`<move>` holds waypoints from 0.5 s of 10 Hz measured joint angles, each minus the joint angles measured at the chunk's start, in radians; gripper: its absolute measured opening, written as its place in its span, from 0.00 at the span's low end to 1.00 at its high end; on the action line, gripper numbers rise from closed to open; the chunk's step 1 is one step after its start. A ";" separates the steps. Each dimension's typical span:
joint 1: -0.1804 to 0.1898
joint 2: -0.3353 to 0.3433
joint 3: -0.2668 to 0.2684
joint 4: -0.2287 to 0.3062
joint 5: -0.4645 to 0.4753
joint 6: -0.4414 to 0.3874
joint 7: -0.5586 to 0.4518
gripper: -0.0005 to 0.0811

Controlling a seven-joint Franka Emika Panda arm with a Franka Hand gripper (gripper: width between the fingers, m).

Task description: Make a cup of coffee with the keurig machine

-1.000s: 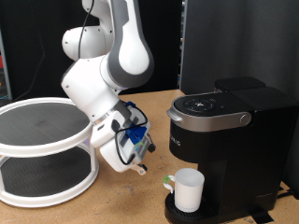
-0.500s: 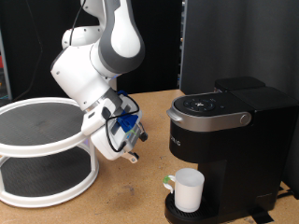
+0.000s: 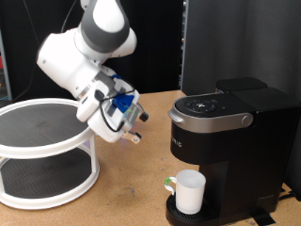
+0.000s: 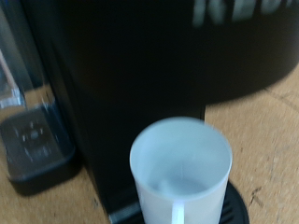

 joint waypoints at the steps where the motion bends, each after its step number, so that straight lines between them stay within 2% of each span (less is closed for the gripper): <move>1: -0.009 -0.035 -0.003 0.001 -0.017 -0.024 0.033 0.99; 3: -0.027 -0.098 -0.014 -0.001 -0.059 -0.074 0.103 0.99; 4: -0.026 -0.095 -0.013 -0.002 -0.059 -0.074 0.101 0.99; 5: -0.026 -0.097 -0.018 0.002 -0.059 -0.111 0.100 0.99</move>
